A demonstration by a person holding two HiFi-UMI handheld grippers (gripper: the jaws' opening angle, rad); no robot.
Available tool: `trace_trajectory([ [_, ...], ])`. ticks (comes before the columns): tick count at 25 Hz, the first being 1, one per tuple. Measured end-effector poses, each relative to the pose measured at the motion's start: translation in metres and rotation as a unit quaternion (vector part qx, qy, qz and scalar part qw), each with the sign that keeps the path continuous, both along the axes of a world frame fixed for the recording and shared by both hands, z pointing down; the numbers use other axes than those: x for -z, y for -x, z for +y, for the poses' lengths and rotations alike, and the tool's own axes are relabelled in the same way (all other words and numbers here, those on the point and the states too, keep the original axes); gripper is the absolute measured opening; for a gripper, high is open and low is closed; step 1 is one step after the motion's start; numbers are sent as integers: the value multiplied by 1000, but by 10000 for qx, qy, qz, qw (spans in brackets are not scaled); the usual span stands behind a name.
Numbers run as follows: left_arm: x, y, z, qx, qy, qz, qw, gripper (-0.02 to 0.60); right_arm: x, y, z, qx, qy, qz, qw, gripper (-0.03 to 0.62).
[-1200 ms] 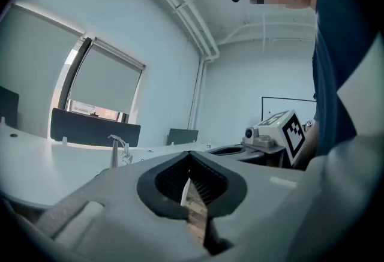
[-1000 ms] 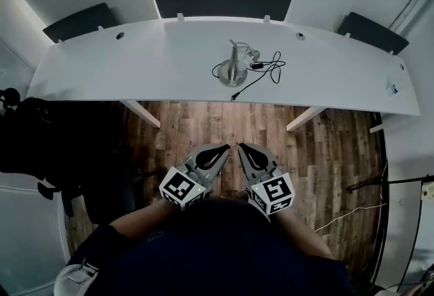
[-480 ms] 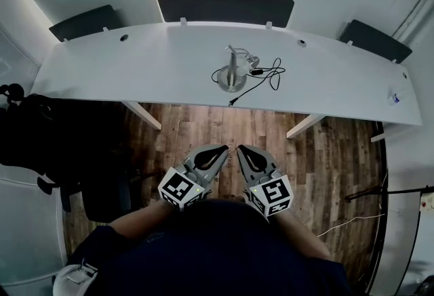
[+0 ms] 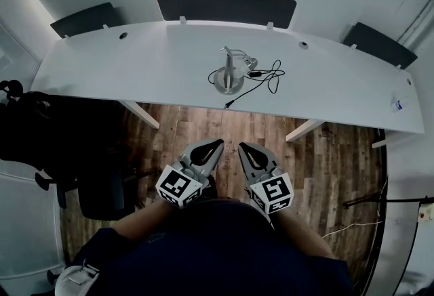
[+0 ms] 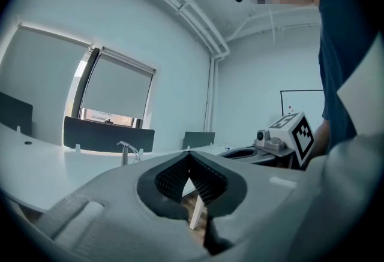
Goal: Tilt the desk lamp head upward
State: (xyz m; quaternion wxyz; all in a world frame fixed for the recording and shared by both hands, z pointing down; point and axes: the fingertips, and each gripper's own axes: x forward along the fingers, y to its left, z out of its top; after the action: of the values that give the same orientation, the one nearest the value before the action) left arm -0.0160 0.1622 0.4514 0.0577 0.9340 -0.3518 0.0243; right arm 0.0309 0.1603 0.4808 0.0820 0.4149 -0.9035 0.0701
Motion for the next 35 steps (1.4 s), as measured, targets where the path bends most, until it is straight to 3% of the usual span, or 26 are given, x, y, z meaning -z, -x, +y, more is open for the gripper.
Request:
trace_trajectory([
  [5,-6,2,-59,-90,-59,78,9999,6,0,4,-55,-144,-50,122,9998,9],
  [19,-34,32,-257,-551,91,-236,9982,8,-1,18,-234,-1009,9,651,9928,11],
  [27,-71,15,-299,-461,280,-633,9965,8,-27,-5,-283,-1044,48,1098,9885,11],
  [35,-98,-2,-326,18,329,-1145,9929,9,-60,-33,-320,-723,61,1452,9867,12],
])
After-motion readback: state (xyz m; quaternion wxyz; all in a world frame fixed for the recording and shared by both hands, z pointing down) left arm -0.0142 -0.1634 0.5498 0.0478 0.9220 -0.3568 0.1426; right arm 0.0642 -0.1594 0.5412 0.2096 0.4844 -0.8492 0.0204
